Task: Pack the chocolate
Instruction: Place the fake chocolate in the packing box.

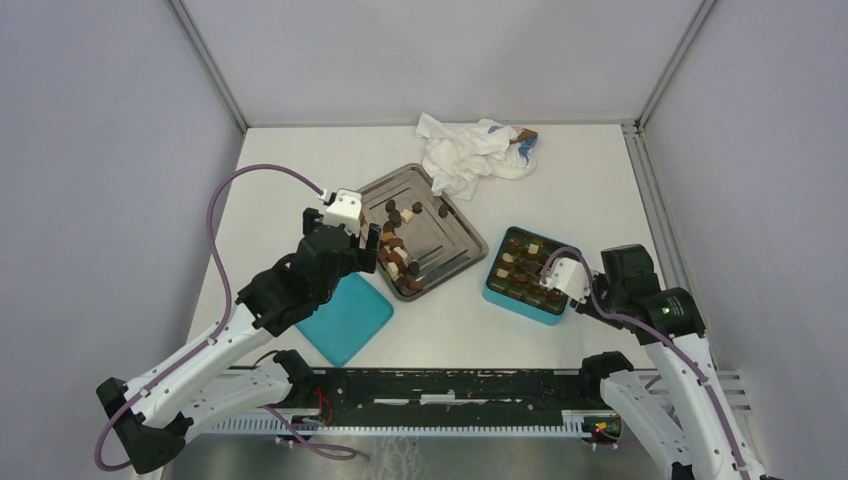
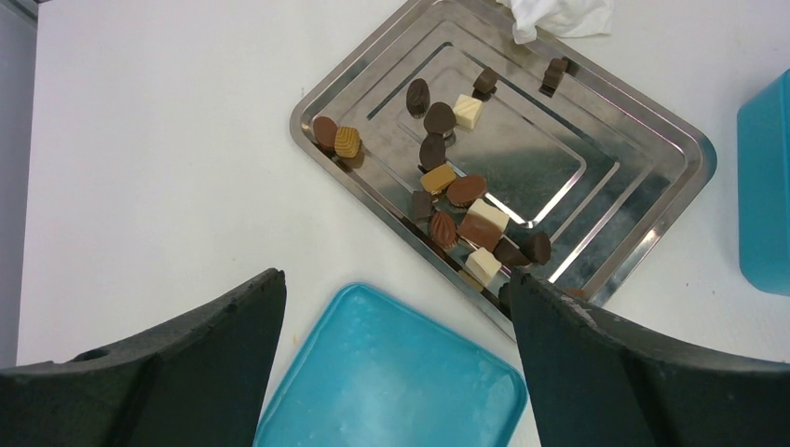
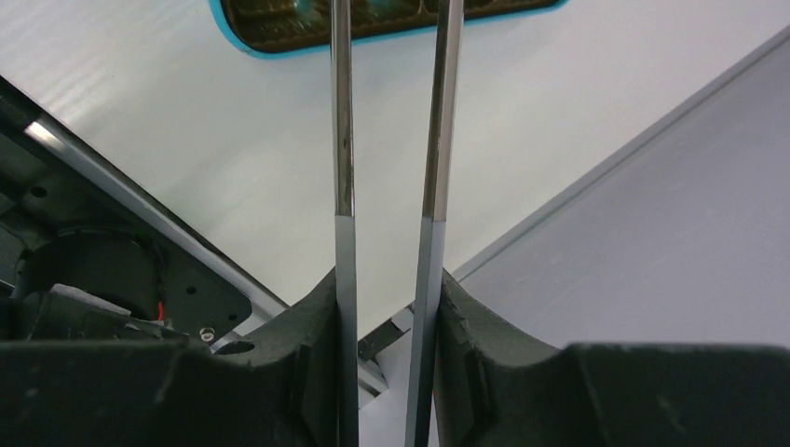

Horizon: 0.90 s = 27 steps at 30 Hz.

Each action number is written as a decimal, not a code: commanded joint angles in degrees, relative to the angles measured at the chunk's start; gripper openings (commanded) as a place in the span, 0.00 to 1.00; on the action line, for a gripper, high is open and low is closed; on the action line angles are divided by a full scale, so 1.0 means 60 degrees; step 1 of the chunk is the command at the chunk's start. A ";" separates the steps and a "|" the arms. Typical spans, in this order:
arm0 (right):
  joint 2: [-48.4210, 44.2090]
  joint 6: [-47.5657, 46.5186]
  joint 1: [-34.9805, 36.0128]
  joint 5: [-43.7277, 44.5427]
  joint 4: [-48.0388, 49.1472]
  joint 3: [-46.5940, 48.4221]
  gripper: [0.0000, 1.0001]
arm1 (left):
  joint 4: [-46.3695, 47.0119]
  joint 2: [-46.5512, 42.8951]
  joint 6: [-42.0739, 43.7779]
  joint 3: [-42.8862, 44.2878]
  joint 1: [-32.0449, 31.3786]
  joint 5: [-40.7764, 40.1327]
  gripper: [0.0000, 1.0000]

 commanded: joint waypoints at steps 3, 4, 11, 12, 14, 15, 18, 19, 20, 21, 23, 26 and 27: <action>-0.0435 -0.0096 -0.0112 0.1136 -0.0054 0.0130 0.15 | 0.0415 -0.0078 0.0433 -0.0039 0.0041 0.0143 0.94; -0.0454 -0.0096 -0.0123 0.1116 -0.0054 0.0048 0.16 | 0.0415 -0.0082 0.0427 -0.0039 0.0045 0.0147 0.94; -0.0296 -0.0139 -0.0132 0.0879 -0.0054 -0.0168 0.19 | 0.0415 -0.0055 0.0426 -0.0039 0.0046 0.0120 0.94; -0.0263 -0.0162 -0.0136 0.0874 -0.0056 -0.0197 0.20 | 0.0415 -0.0055 0.0426 -0.0046 0.0047 0.0111 0.94; -0.0206 -0.0184 -0.0130 0.0851 -0.0043 -0.0259 0.23 | 0.0416 -0.0046 0.0430 -0.0053 0.0048 0.0111 0.94; -0.0175 -0.0184 -0.0124 0.0829 -0.0046 -0.0294 0.24 | 0.0415 -0.0050 0.0427 -0.0054 0.0046 0.0112 0.94; -0.0122 -0.0191 -0.0135 0.0799 -0.0039 -0.0366 0.27 | 0.0415 -0.0015 0.0426 -0.0050 0.0045 0.0132 0.94; -0.0102 -0.0192 -0.0124 0.0814 -0.0045 -0.0388 0.28 | 0.0415 -0.0012 0.0426 -0.0044 0.0045 0.0133 0.94; -0.0093 -0.0191 -0.0121 0.0827 -0.0039 -0.0415 0.28 | 0.0415 0.0002 0.0426 -0.0040 0.0045 0.0140 0.94; -0.0064 -0.0197 -0.0126 0.0814 -0.0047 -0.0436 0.30 | 0.0415 -0.0006 0.0430 -0.0039 0.0049 0.0141 0.94; -0.0043 -0.0198 -0.0119 0.0773 -0.0040 -0.0467 0.33 | 0.0415 -0.0017 0.0427 -0.0039 0.0045 0.0142 0.94; 0.0037 -0.0199 -0.0130 0.0733 -0.0025 -0.0418 0.39 | 0.0415 -0.0024 0.0427 -0.0039 0.0043 0.0145 0.94; 0.0068 -0.0199 -0.0117 0.0715 -0.0025 -0.0396 0.40 | 0.0415 -0.0029 0.0426 -0.0039 0.0045 0.0142 0.94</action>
